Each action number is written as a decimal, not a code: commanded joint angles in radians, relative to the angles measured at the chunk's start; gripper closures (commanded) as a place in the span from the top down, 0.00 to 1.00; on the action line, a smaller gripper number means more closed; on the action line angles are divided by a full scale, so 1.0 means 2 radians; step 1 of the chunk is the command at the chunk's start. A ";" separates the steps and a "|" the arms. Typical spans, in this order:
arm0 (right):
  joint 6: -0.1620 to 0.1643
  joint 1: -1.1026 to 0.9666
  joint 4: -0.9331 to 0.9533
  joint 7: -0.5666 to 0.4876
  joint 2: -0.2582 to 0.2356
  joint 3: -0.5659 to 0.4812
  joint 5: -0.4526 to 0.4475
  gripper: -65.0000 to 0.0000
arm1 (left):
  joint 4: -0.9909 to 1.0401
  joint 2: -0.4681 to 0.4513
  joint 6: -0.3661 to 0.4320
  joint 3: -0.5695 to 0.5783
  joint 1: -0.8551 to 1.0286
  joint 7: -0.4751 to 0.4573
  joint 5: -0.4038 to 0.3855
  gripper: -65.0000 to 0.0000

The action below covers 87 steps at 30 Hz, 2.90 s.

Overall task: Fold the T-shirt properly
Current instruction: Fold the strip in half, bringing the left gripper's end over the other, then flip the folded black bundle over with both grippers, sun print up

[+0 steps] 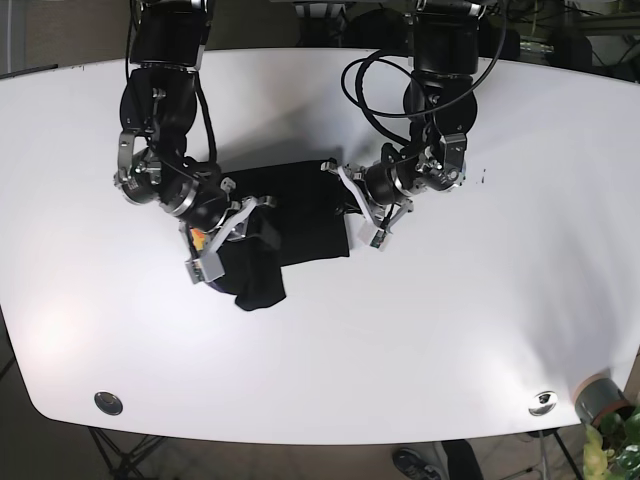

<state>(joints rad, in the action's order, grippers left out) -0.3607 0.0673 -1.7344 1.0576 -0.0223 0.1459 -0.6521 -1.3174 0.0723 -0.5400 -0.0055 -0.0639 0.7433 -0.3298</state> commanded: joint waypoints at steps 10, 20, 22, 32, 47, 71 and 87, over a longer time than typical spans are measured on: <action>0.002 0.033 0.047 -0.070 0.003 -0.053 0.056 0.06 | -0.003 0.000 0.000 0.002 -0.001 0.018 0.012 0.00; 0.002 0.036 0.061 -0.070 0.003 -0.068 0.099 0.55 | -0.003 -0.002 0.000 0.002 -0.002 0.018 0.012 0.00; 0.002 0.035 0.057 -0.070 0.003 -0.068 0.098 0.61 | -0.003 -0.002 0.000 0.002 -0.002 0.018 0.012 0.00; 0.002 0.020 0.001 -0.070 0.003 -0.064 0.096 0.69 | -0.006 -0.002 -0.004 0.002 -0.003 0.018 0.011 0.00; -0.003 -0.038 -0.045 -0.070 0.002 -0.020 0.066 0.68 | -0.159 -0.025 -0.004 -0.007 0.023 0.020 0.010 0.00; -0.002 0.164 0.191 -0.085 -0.031 0.033 0.174 0.17 | -0.225 -0.037 0.053 0.148 0.028 0.018 0.015 0.00; -0.003 0.158 0.337 -0.214 -0.043 0.031 0.191 0.17 | -0.090 -0.049 0.062 0.168 0.000 -0.032 0.013 0.00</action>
<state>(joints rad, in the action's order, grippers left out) -0.3630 0.3653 -1.0557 0.6483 -0.0956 0.2054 -0.2657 -1.4979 -0.0055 -0.4160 0.3355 -0.0425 0.7067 -0.2909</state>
